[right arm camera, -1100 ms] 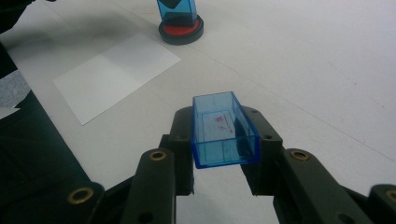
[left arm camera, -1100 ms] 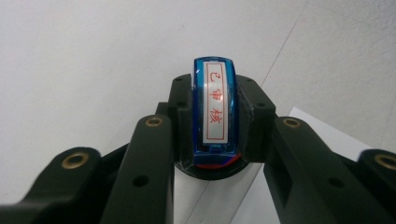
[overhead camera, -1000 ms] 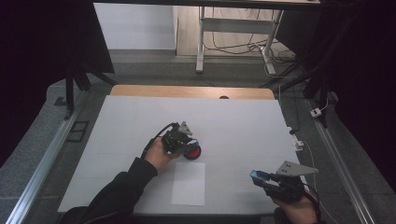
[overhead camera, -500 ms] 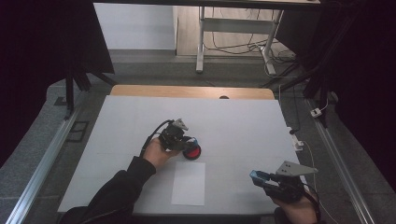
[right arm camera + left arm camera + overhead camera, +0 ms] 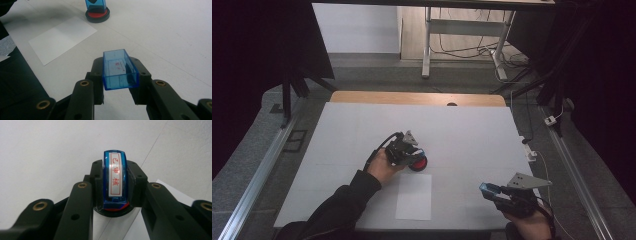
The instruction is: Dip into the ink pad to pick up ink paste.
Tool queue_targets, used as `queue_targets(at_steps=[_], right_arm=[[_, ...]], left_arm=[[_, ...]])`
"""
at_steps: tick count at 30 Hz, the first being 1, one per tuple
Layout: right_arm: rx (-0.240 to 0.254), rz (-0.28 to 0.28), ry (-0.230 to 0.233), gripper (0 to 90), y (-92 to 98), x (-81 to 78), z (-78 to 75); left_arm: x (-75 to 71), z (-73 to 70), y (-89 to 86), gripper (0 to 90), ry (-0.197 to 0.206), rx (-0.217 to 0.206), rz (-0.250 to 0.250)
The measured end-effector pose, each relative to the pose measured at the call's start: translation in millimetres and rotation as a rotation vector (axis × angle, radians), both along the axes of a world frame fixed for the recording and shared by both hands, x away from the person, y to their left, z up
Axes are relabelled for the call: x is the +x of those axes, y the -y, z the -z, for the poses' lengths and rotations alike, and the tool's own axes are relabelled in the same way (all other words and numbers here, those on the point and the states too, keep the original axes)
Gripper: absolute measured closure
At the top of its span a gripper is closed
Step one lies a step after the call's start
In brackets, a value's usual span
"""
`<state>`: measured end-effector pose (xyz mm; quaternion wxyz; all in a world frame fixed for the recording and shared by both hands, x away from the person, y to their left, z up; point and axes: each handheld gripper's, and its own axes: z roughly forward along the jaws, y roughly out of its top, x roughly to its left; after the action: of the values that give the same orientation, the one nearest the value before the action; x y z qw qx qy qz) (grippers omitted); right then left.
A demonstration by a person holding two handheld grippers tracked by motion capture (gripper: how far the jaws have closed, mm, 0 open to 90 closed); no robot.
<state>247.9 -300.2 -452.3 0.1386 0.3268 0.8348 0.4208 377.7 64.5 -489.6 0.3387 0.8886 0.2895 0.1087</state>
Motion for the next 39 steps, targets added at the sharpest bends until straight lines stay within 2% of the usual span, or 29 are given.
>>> queue_targets(at_steps=[4,9,14,19,39], right_arm=[[-0.001,-0.002,0.001,68.0,0.0,0.0,0.1],[-0.003,-0.004,0.003,68.0,0.0,-0.3,0.0],[-0.003,-0.004,0.002,68.0,0.4,-0.6,-0.1],[-0.004,-0.005,0.002,68.0,0.4,-0.7,0.0],[-0.007,-0.009,0.0,67.9,0.0,-0.8,0.1]], left_arm=[[1.1,0.6,-1.9,70.4,-0.013,-0.021,-0.012],[0.8,-2.6,-0.4,70.3,-0.014,-0.015,-0.013],[-2.5,-13.6,-0.5,70.3,0.006,-0.04,-0.003],[-4.2,-20.0,-2.0,70.3,0.004,-0.063,0.01],[0.0,-7.4,-0.3,70.2,-0.037,-0.039,0.017]])
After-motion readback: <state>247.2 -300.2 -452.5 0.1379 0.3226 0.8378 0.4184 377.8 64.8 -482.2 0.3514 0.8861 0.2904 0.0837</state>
